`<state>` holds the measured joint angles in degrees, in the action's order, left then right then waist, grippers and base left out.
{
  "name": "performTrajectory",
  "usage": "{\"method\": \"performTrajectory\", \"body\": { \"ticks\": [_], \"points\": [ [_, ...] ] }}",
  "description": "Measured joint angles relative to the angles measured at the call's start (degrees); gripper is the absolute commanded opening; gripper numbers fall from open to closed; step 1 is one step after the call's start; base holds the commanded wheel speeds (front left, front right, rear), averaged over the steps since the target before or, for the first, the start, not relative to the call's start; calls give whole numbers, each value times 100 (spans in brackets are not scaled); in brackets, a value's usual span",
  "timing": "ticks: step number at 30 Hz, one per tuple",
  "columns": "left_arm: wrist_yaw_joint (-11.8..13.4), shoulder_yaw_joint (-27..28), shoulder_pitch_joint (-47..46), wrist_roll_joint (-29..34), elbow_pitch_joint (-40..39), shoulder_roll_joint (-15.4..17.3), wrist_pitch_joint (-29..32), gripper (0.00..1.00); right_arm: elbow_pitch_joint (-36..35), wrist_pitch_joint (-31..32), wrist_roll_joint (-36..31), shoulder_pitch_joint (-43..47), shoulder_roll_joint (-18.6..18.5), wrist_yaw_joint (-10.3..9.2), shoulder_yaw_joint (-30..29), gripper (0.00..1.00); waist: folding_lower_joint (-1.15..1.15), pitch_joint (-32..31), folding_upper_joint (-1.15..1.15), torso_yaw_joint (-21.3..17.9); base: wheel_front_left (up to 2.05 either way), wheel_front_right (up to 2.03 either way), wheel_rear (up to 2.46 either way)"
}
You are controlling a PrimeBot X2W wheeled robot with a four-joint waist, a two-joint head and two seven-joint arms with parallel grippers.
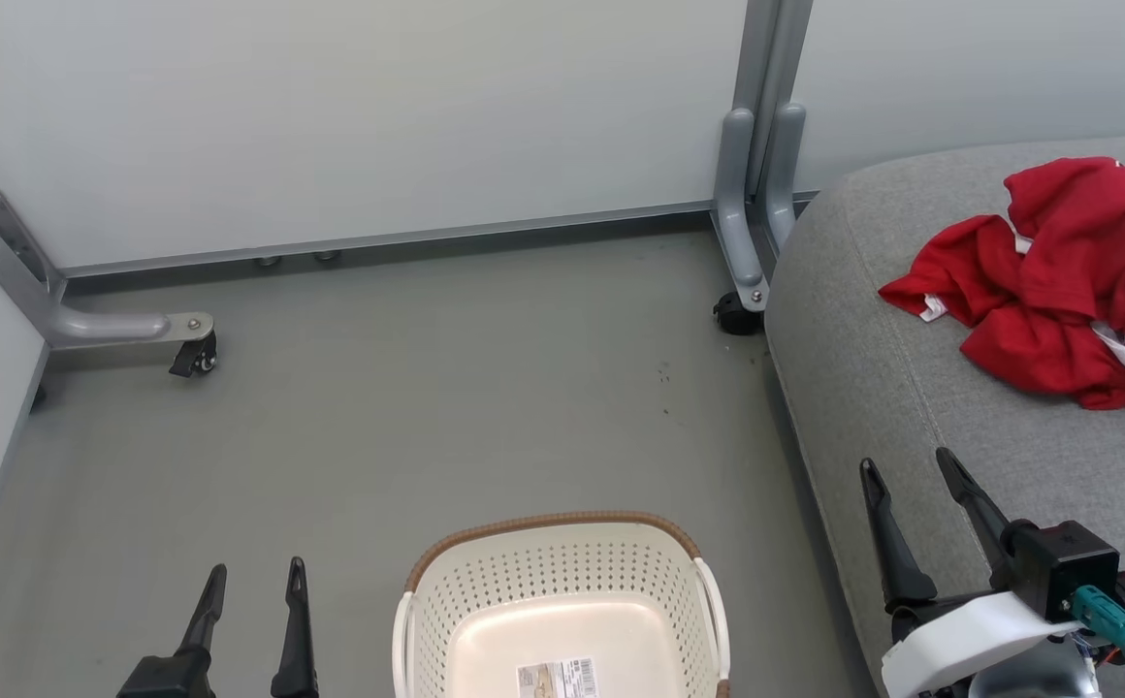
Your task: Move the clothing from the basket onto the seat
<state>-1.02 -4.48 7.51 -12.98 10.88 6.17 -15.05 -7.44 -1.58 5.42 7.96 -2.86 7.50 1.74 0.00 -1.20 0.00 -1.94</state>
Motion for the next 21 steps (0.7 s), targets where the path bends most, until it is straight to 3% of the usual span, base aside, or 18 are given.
{"method": "performTrajectory", "body": {
  "ticks": [21],
  "points": [
    [-94,137,-21,147,57,-102,0,100,-25,25,25,5,1,0,3,100,0,-8,0,19,0,0,0]
  ]
}}
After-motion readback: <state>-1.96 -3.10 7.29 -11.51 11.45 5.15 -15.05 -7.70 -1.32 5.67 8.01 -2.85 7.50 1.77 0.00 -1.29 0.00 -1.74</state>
